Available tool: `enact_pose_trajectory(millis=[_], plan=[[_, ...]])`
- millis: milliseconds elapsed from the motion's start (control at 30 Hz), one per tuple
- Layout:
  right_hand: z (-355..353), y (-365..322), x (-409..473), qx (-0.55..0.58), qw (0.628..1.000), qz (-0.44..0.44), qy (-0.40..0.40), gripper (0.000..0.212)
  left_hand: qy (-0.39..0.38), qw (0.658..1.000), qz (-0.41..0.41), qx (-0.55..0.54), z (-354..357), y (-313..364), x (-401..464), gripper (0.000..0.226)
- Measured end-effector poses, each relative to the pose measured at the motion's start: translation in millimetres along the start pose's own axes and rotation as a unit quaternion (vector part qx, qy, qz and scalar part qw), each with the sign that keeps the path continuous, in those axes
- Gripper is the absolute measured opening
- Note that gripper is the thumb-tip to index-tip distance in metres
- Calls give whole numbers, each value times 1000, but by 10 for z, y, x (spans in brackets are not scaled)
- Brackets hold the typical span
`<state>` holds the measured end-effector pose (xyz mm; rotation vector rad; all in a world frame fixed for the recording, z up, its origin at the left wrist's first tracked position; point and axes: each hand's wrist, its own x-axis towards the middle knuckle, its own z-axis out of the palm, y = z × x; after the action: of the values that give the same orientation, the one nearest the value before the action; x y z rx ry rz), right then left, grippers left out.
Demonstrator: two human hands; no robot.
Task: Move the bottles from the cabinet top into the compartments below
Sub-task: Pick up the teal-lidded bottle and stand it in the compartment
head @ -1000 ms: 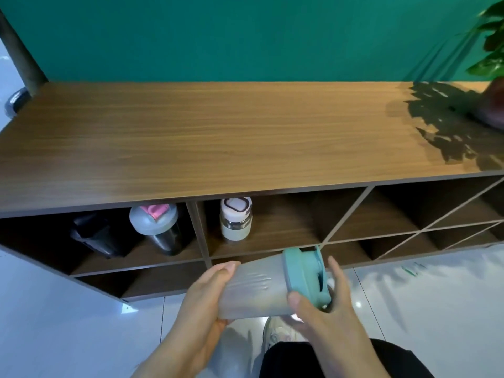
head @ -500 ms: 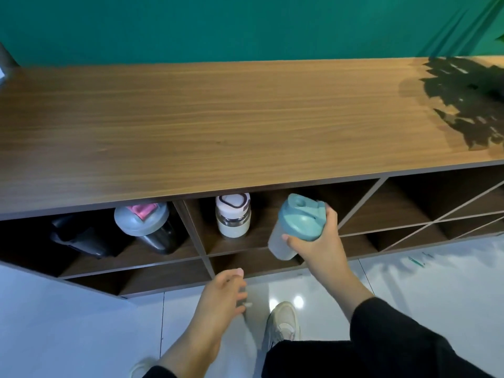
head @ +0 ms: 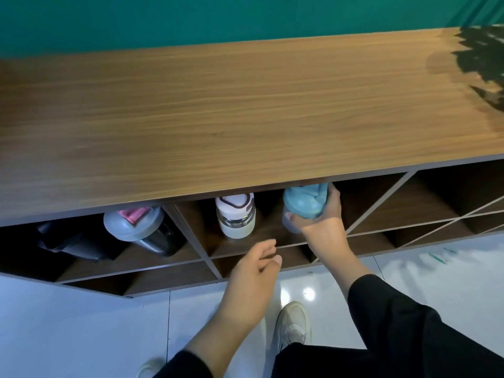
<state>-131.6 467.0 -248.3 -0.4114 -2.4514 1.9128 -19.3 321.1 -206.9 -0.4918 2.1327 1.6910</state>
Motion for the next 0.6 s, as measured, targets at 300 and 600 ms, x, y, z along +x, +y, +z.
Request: enact_pose_trajectory(millis=[300,600], plan=[[-62,232,-146,46,997,32,-44,118,-10,1000,-8,7,405,203,532,66],[-110,397,-131,8,997,59,-58,84,-49,998,-26,-15,546,342,689,81]])
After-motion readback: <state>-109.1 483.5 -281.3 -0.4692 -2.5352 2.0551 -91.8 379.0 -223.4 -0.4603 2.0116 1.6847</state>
